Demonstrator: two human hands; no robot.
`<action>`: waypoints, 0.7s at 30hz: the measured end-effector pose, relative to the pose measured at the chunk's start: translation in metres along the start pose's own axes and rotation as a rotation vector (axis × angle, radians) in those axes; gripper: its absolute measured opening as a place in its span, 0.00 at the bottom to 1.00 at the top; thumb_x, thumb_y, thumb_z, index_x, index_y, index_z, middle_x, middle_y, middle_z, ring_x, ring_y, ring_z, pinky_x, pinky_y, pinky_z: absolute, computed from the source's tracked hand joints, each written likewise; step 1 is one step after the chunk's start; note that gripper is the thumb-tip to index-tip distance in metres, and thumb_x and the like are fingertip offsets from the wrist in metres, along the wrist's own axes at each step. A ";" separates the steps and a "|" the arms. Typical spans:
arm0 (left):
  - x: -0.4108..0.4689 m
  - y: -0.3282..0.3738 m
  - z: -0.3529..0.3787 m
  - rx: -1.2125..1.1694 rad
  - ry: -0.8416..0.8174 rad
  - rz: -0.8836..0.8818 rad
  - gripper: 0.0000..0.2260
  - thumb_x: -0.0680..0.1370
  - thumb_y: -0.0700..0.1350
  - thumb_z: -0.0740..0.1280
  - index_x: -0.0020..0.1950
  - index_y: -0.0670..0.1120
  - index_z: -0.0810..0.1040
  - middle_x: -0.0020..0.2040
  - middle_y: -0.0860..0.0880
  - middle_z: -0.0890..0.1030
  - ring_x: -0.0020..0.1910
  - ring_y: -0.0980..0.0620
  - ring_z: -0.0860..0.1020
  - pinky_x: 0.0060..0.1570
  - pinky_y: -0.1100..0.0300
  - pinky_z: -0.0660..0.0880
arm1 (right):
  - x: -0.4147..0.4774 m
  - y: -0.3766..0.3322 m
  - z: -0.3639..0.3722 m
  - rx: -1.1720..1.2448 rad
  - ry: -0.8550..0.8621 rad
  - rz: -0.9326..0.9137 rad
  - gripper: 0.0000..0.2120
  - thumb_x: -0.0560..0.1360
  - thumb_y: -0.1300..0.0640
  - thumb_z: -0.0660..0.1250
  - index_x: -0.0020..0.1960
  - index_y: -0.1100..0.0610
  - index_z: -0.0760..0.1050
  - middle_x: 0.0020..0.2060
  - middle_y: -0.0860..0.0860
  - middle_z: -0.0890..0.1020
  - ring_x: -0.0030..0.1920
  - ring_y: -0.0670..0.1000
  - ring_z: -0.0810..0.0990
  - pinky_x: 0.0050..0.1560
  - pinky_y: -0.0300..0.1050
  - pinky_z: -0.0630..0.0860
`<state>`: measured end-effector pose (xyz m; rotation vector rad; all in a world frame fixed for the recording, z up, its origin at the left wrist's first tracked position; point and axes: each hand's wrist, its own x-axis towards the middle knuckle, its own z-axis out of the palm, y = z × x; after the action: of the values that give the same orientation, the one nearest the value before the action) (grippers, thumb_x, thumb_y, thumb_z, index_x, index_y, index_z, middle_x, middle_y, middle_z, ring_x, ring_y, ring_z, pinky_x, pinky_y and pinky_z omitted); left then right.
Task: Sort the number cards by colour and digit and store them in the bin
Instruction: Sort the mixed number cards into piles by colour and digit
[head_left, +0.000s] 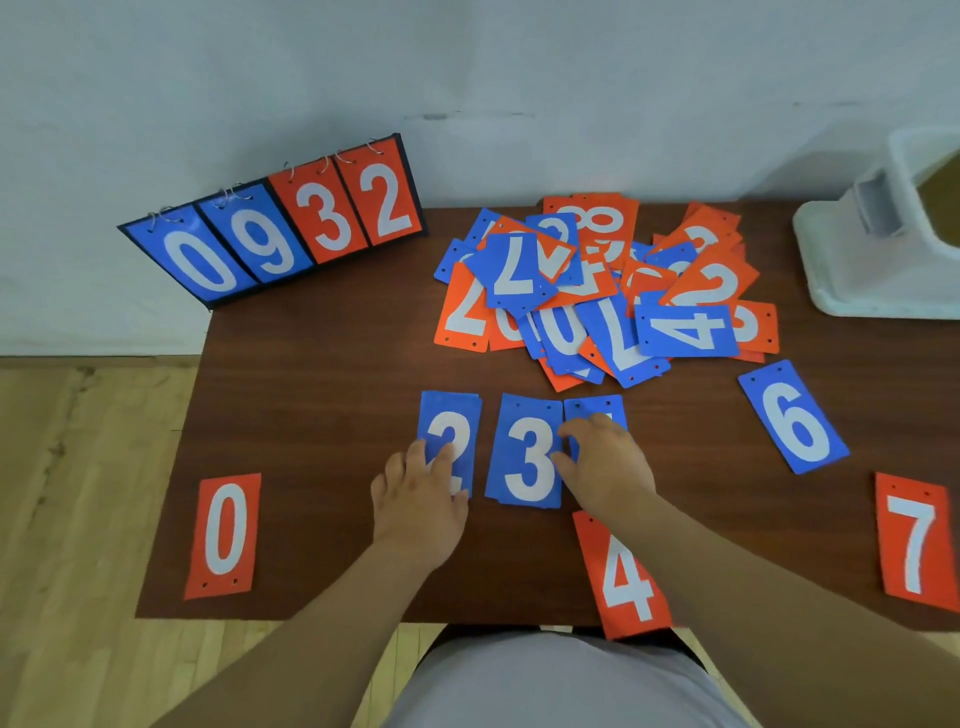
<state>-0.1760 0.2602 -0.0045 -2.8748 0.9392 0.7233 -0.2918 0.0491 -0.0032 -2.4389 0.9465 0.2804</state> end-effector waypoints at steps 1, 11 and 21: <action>0.001 0.004 -0.002 -0.001 0.008 -0.004 0.27 0.81 0.60 0.60 0.78 0.57 0.57 0.78 0.47 0.59 0.75 0.43 0.60 0.71 0.45 0.64 | -0.001 0.005 -0.005 0.001 0.017 0.000 0.17 0.77 0.45 0.69 0.64 0.49 0.77 0.57 0.49 0.77 0.56 0.50 0.77 0.51 0.45 0.78; 0.031 0.092 -0.029 -0.036 0.078 0.037 0.30 0.82 0.62 0.59 0.81 0.54 0.55 0.80 0.46 0.57 0.78 0.43 0.57 0.73 0.45 0.61 | -0.003 0.089 -0.076 -0.003 0.112 0.103 0.22 0.77 0.44 0.68 0.69 0.48 0.73 0.68 0.48 0.75 0.67 0.52 0.72 0.63 0.49 0.75; 0.088 0.179 -0.052 -0.137 0.114 0.052 0.31 0.79 0.63 0.64 0.78 0.55 0.59 0.77 0.47 0.61 0.75 0.43 0.61 0.70 0.43 0.67 | 0.056 0.167 -0.131 0.088 0.151 0.145 0.21 0.75 0.50 0.71 0.66 0.53 0.76 0.64 0.53 0.76 0.63 0.57 0.74 0.63 0.52 0.74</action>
<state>-0.1933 0.0569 0.0227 -3.0503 1.0189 0.6585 -0.3619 -0.1565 0.0241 -2.3408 1.1780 0.1021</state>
